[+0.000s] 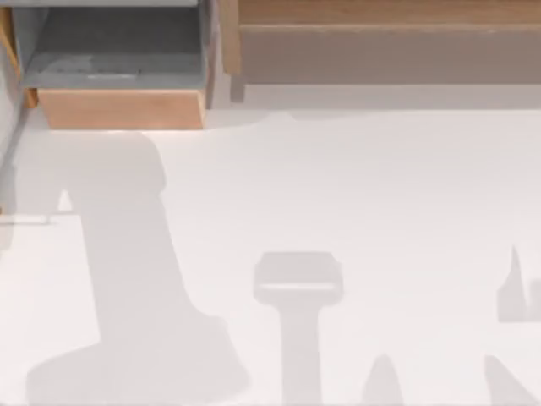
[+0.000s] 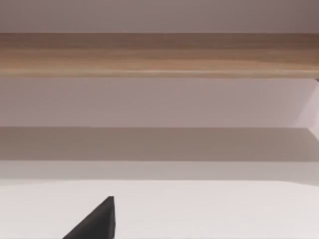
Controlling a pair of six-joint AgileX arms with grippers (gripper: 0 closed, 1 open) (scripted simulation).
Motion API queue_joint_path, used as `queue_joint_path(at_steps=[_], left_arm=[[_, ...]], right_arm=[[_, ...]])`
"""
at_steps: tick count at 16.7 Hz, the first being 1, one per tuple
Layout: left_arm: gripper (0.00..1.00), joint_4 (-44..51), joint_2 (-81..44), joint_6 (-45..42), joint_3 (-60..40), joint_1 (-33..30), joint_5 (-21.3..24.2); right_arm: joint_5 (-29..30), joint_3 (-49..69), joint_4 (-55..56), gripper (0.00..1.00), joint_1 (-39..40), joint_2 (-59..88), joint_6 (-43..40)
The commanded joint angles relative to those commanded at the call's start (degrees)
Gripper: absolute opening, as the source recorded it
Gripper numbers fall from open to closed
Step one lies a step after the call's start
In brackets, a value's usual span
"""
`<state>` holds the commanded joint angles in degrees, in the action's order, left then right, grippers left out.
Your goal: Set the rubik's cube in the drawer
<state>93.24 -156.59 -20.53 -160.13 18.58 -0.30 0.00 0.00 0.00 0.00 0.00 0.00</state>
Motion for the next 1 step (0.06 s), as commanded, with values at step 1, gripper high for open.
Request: queue_joint_path(at_steps=[1], left_arm=[[1.00,0.00,0.00,0.00,0.00,0.00,0.00]], right_arm=[[0.00,0.00,0.00,1.00,0.00,0.00,0.00]])
